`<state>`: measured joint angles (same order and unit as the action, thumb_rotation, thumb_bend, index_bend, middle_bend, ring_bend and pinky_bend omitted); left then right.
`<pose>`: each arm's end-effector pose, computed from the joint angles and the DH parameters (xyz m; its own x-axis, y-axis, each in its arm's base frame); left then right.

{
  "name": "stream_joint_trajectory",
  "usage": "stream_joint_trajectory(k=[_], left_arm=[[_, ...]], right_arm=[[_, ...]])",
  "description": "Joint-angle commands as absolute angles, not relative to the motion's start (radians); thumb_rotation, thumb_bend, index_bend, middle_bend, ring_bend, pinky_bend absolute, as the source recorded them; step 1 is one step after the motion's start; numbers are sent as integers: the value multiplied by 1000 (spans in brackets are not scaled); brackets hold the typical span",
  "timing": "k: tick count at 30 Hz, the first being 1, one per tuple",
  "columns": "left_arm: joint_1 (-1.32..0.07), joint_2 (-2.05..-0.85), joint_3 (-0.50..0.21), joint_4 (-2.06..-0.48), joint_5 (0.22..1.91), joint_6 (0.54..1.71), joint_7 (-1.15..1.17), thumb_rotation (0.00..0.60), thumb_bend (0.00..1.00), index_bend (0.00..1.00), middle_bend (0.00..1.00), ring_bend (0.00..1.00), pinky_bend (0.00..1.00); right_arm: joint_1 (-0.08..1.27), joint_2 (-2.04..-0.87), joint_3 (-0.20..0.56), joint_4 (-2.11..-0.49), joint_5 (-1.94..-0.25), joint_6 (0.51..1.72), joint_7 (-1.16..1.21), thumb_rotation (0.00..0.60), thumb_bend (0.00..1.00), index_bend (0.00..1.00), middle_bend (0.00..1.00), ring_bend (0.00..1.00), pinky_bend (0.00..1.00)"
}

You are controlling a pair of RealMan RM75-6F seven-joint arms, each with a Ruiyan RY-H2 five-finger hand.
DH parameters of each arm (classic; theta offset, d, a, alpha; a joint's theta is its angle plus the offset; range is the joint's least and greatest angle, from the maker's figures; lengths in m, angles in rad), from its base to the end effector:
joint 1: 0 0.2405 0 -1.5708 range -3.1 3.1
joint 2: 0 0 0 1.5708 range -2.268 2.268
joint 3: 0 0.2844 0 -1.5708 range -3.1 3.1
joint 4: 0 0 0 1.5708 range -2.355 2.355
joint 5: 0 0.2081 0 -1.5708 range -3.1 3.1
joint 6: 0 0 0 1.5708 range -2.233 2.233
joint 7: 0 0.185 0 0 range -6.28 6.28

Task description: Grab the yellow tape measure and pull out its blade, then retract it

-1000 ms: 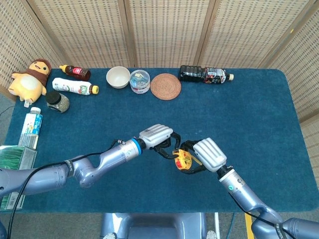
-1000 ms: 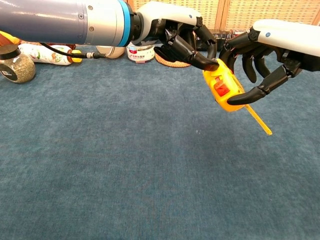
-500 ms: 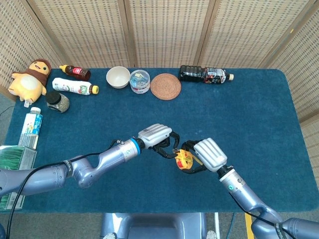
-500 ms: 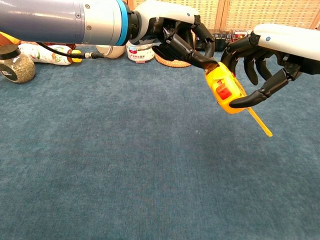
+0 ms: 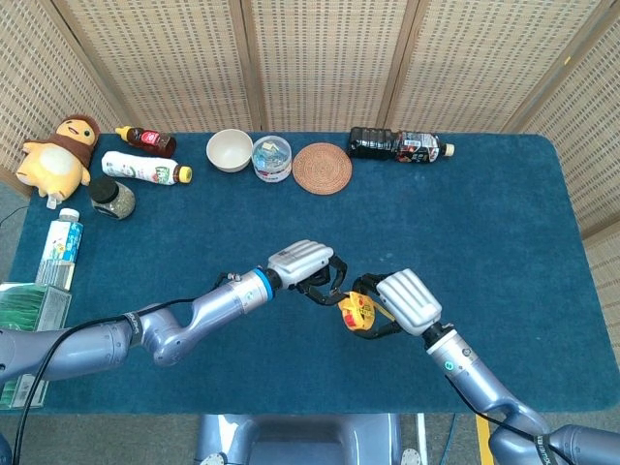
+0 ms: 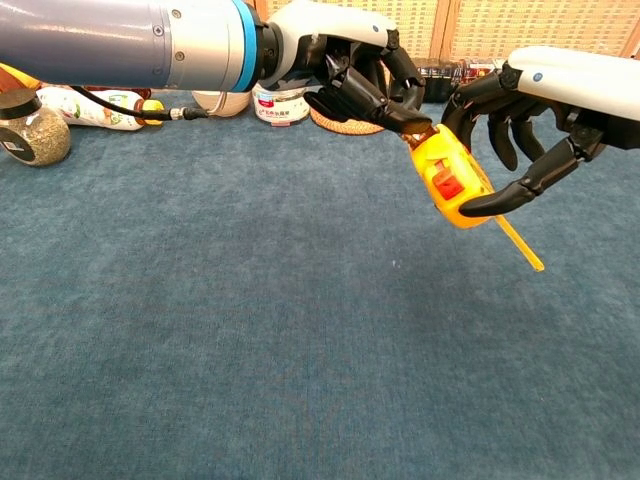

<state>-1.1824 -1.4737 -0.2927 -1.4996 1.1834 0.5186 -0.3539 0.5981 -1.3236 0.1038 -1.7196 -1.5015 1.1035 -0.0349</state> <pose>0.0308 0.4179 -0.0498 0.2172 0.6578 0.7212 0.8288 -0.5146 0.2197 -0.1480 -0.3355 0.0393 0.2853 -0.2384 0.9283 -0.8424 -0.5243 0.1243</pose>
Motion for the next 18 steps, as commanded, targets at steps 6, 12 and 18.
stream_joint_trajectory(k=[6,12,18], left_arm=[[-1181,-1471,-295,-1506,1169,521,-347,529,353,688,1000,972,1000],[-1176,-1461,-294,-1511,1164,520,-344,538,355,707,1000,972,1000],[-1165,-1449,-288,-1519,1169,522,-345,534,355,707,1000,972,1000]], right_arm=[[595,-1324,101,-1714,-1507,1110,-37,457,192,574,613,628,660],[595,-1318,96,-1706,-1516,1109,-49,465,192,575,614,630,659],[594,-1304,87,-1699,-1526,1105,-66,465,193,576,615,630,659]])
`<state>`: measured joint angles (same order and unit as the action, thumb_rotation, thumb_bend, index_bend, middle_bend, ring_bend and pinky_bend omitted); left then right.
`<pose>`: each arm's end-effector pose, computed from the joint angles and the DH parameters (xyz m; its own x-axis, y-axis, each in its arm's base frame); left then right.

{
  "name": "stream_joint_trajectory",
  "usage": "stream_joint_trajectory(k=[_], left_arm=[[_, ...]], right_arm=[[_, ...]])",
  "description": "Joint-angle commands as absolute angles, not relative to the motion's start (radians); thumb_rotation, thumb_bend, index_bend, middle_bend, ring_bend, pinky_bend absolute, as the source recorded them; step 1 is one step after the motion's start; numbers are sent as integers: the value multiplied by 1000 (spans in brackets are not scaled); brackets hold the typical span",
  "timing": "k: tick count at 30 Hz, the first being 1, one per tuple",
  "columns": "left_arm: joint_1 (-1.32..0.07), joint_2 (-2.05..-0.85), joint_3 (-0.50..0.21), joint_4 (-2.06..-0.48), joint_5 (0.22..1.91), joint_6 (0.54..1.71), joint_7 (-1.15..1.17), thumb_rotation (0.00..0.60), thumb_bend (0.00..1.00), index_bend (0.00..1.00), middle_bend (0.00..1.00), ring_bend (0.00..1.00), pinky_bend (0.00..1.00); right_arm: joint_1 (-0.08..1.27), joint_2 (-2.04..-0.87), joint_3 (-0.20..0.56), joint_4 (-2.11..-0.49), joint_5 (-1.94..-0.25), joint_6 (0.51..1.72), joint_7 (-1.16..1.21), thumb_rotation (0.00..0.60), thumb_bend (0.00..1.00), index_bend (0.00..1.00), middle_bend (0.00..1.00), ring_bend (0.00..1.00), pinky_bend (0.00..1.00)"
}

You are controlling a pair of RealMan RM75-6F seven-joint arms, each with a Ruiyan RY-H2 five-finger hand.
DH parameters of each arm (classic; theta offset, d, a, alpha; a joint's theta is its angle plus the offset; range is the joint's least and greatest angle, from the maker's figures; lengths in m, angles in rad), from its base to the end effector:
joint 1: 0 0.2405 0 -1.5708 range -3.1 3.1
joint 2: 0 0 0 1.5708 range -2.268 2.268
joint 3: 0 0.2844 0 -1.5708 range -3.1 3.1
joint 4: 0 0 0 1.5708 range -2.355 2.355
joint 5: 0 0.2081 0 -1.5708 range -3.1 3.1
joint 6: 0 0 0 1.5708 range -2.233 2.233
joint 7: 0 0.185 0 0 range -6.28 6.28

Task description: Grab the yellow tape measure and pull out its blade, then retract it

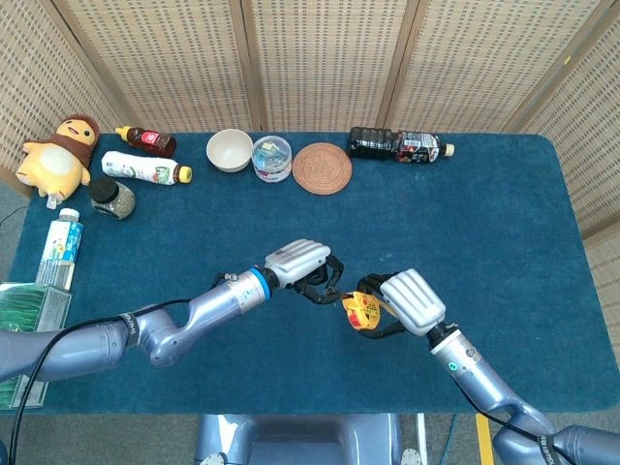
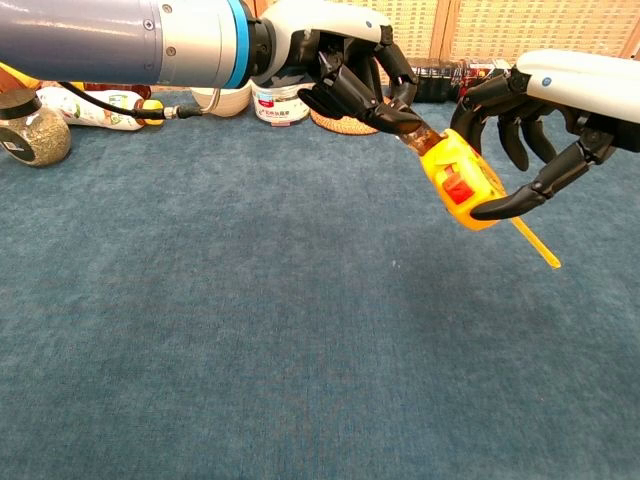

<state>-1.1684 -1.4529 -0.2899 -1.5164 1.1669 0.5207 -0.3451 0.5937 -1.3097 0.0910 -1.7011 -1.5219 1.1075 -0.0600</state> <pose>0.0234 0.4193 -0.0438 0.2075 0.6577 0.7241 0.8394 -0.4998 0.2135 -0.1555 -0.3353 0.0423 0.3404 -0.2115 0.9162 -0.8234 -0.5376 0.1818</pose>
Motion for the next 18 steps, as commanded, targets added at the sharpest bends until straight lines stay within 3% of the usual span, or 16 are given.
stream_joint_trajectory(k=[1,18], left_arm=[[-1163,-1447,-286,-1520,1171,523,-345,534,355,707,1000,972,1000],[-1054,-1379,-215,-1560,1253,602,-358,534,355,707,1000,972,1000]], right_arm=[[594,-1299,86,-1698,-1528,1103,-70,464,193,576,615,630,659],[603,-1202,47,-1673,-1541,1038,-124,466,194,580,617,633,660]])
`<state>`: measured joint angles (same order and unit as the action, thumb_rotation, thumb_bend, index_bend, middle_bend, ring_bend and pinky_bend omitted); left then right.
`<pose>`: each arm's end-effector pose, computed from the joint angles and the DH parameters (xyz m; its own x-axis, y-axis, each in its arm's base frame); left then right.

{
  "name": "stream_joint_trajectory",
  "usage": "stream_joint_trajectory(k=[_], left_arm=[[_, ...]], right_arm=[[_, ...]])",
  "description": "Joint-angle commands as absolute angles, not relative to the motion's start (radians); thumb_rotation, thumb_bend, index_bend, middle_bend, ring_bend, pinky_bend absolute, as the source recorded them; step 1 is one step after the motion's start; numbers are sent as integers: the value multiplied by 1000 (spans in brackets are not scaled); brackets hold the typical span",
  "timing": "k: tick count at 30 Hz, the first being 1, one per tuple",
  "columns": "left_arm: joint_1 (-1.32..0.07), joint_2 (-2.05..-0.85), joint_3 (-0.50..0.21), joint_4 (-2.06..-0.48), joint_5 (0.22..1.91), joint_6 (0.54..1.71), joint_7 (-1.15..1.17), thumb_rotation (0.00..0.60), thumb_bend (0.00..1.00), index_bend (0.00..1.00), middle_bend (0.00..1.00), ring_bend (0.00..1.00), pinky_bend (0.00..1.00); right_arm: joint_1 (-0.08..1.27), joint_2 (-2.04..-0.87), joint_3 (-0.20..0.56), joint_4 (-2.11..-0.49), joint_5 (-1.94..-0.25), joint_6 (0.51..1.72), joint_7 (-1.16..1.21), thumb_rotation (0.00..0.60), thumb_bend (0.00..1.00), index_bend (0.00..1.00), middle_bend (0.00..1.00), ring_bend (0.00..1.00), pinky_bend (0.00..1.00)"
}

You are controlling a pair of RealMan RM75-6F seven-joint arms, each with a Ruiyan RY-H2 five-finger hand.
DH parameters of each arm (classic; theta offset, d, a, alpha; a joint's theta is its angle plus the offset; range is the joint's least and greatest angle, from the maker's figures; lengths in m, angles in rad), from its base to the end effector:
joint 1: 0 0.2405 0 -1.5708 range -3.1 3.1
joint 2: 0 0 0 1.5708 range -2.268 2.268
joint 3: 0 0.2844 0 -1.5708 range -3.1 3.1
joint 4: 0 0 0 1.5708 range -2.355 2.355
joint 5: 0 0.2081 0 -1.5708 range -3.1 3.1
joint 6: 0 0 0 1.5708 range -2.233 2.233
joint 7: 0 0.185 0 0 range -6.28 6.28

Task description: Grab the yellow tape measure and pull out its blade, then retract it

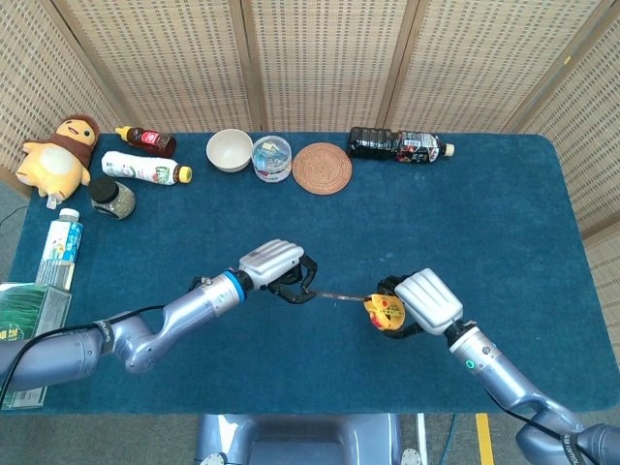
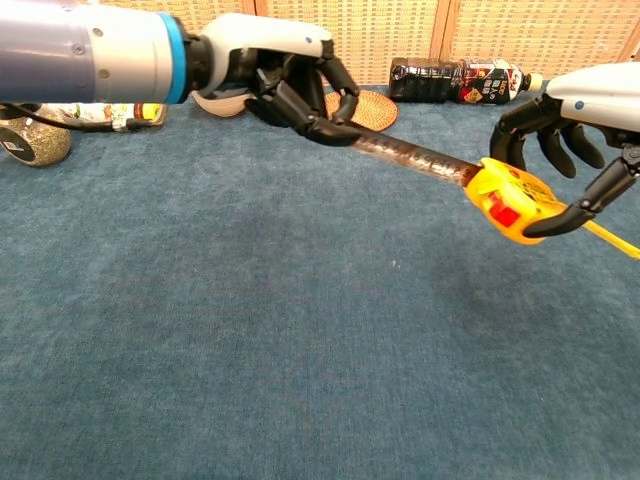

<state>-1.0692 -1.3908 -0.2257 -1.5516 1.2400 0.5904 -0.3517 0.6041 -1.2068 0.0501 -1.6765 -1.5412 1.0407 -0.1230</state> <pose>-0.0280 0.4165 -0.0261 0.2177 0.6230 0.7513 0.8609 -0.4853 0.1530 -0.1844 -0.3392 0.0591 0.5349 -0.1914 0.8229 -0.7496 -0.5569 0.3577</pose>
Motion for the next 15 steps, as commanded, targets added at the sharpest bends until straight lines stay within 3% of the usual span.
stream_joint_trajectory(k=[1,15], left_arm=[[-1047,-1375,-209,-1563,1261,608,-359,531,355,707,1000,972,1000],[-932,-1304,-130,-1561,1316,678,-398,536,355,708,1000,972,1000]], right_arm=[[602,-1199,45,-1671,-1543,1038,-124,466,194,580,617,633,660],[581,-1143,16,-1628,-1551,1032,-133,465,200,582,618,633,658]])
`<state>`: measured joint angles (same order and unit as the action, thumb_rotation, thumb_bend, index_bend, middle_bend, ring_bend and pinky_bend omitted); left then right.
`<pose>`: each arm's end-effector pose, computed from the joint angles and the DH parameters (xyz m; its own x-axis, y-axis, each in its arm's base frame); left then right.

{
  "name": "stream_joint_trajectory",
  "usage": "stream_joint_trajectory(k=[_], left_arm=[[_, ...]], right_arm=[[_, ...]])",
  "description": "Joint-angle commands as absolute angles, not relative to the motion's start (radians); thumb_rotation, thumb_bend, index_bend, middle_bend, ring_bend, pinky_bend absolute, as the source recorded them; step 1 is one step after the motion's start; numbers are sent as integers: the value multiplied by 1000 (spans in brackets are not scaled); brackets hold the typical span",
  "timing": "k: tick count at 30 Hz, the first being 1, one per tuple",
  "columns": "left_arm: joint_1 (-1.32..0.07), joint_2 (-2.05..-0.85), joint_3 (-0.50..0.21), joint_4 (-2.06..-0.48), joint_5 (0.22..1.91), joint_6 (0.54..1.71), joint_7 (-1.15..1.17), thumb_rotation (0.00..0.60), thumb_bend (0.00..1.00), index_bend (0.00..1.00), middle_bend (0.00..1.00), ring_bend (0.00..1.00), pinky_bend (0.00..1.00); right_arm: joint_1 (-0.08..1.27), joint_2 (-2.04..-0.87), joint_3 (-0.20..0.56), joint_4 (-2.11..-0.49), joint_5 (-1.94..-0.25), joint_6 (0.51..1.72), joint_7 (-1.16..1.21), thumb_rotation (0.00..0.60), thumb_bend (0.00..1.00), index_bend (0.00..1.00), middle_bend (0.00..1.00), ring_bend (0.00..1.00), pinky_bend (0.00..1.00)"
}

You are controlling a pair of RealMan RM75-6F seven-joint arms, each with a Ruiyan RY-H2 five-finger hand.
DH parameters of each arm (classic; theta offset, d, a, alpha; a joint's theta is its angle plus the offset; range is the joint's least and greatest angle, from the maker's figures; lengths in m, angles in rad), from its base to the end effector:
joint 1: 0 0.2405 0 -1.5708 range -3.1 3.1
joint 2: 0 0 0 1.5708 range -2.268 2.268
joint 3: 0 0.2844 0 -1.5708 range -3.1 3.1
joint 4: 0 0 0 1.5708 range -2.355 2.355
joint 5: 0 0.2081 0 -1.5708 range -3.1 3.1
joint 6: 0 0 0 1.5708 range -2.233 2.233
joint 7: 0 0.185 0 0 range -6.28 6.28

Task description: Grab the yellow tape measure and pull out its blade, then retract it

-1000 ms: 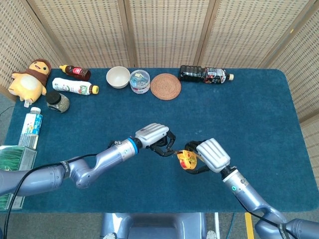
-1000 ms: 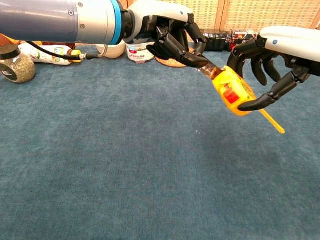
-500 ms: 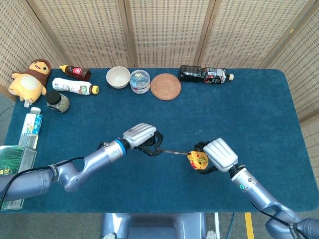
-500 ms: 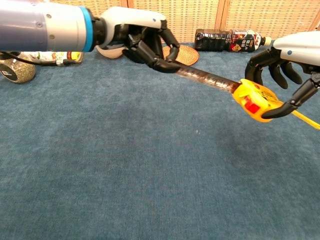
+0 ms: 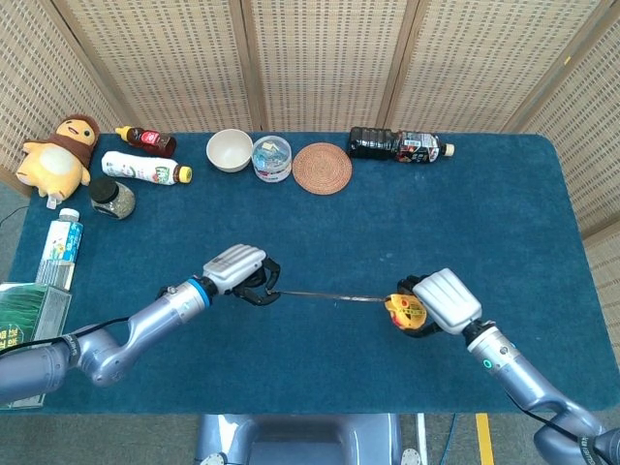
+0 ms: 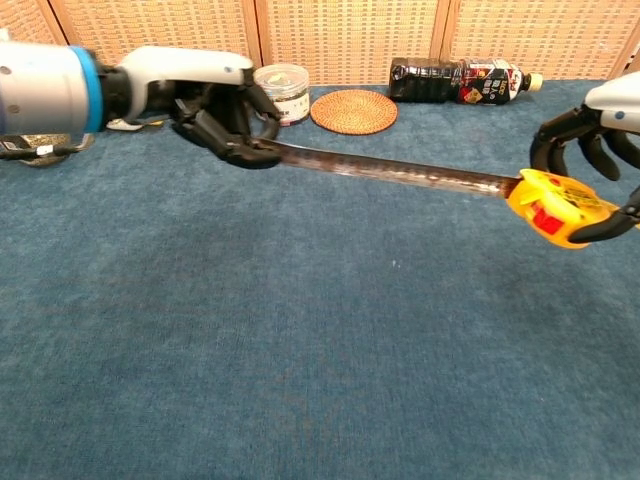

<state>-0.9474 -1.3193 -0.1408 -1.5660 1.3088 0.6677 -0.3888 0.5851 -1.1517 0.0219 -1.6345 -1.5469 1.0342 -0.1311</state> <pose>-0.0979 0.4087 -0.0046 0.2029 0.6033 0.7713 0.9039 -0.4184 0.0895 -0.2147 -0.3408 0.0770 0.6147 -0.1816 0.7676 -0.7198 -0.5273 0.4516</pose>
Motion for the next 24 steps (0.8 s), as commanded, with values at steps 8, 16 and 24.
stream_joint_trajectory(k=[8,16,24], left_arm=[[-888,-1258,-106,-1556,1338,703,-407,534,355,708,1000,972,1000],[-851,-1224,-92,-1550,1334,714,-417,532,355,708,1000,972,1000],[-819,-1211,-86,-1542,1327,724,-433,535,355,710,1000,972,1000]], right_arm=[[575,-1121,-4,-1605,-1568,1021,-132,464,201,583,618,633,658],[567,-1115,-18,-1577,-1585,1022,-115,467,202,582,618,633,659],[559,-1116,-22,-1556,-1595,1030,-97,465,202,583,618,633,659]])
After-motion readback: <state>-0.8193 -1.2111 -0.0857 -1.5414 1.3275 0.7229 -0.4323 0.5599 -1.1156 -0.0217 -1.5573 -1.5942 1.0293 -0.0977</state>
